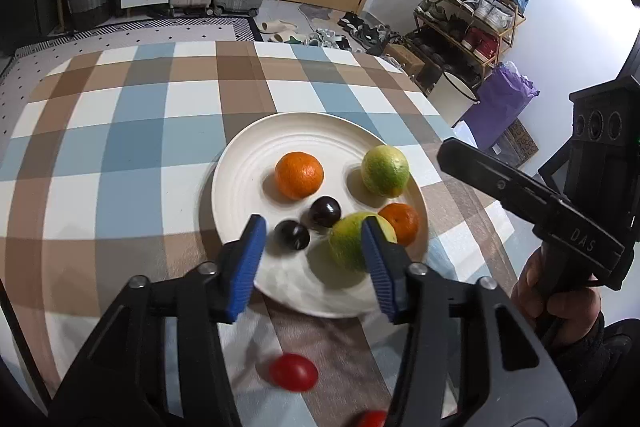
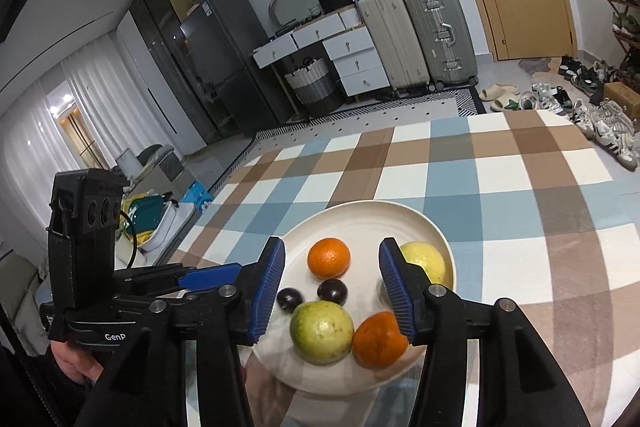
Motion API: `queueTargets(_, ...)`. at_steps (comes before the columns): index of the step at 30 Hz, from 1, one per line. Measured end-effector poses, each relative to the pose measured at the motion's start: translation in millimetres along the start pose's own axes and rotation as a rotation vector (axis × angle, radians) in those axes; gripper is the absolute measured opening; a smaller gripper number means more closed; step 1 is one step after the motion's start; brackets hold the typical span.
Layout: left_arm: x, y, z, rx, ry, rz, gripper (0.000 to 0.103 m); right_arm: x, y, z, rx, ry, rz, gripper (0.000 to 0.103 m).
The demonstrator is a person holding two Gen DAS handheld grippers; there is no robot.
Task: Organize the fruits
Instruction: 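Open the left tool onto the plate while the right tool releases its plum beside it, then withdraw both tools from the plate toward the red tomatoes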
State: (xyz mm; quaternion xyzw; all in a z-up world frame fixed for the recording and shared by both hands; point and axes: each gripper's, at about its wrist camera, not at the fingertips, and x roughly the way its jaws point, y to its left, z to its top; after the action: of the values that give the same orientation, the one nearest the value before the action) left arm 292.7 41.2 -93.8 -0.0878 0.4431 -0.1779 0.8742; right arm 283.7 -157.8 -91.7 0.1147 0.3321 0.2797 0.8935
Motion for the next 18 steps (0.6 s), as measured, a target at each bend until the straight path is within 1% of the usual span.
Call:
queueTargets(1,-5.2,-1.9,-2.8,0.003,-0.005,0.002,0.051,-3.5,1.4,-0.7,-0.002,-0.003,-0.004,0.052)
queueTargets(4,-21.6,-8.7,-11.9,0.018,-0.022,0.018,0.053,-16.9,8.8,-3.8,-0.01,-0.018,-0.003,0.061)
queueTargets(6,-33.1,-12.8,-18.1,0.023,-0.033,0.024,0.054,-27.0,14.8,-5.6,-0.022,-0.036,0.003,0.061)
queueTargets(7,-39.3,-14.7,-21.4,0.023,-0.041,0.029,0.057,-32.3,18.1,-6.3,-0.028,-0.044,0.005,0.062)
queueTargets(9,-50.5,-18.3,-27.4,0.026,-0.056,0.036,0.06,-43.5,24.8,-8.0,-0.039,-0.063,0.011,0.066)
queueTargets(10,-56.5,-20.8,-30.8,0.027,-0.064,0.041,0.062,-49.7,28.6,-9.3,-0.045,-0.075,0.015,0.071)
queueTargets(11,-63.1,-23.3,-34.6,0.03,-0.073,0.045,0.065,-56.0,33.0,-10.8,-0.053,-0.087,0.016,0.073)
queueTargets(12,-69.5,-25.7,-38.7,0.032,-0.081,0.053,0.066,-61.6,36.8,-12.5,-0.061,-0.098,0.018,0.074)
queueTargets(14,-80.6,-30.0,-46.4,0.033,-0.093,0.075,0.077,-73.1,46.1,-17.3,-0.085,-0.114,0.02,0.078)
queueTargets(16,-94.4,-33.3,-54.5,0.033,-0.119,0.084,0.079,-81.5,53.8,-22.7,-0.108,-0.122,0.017,0.082)
queueTargets(18,-104.9,-35.6,-61.1,0.033,-0.137,0.092,0.081,-87.4,59.1,-26.5,-0.123,-0.12,0.015,0.083)
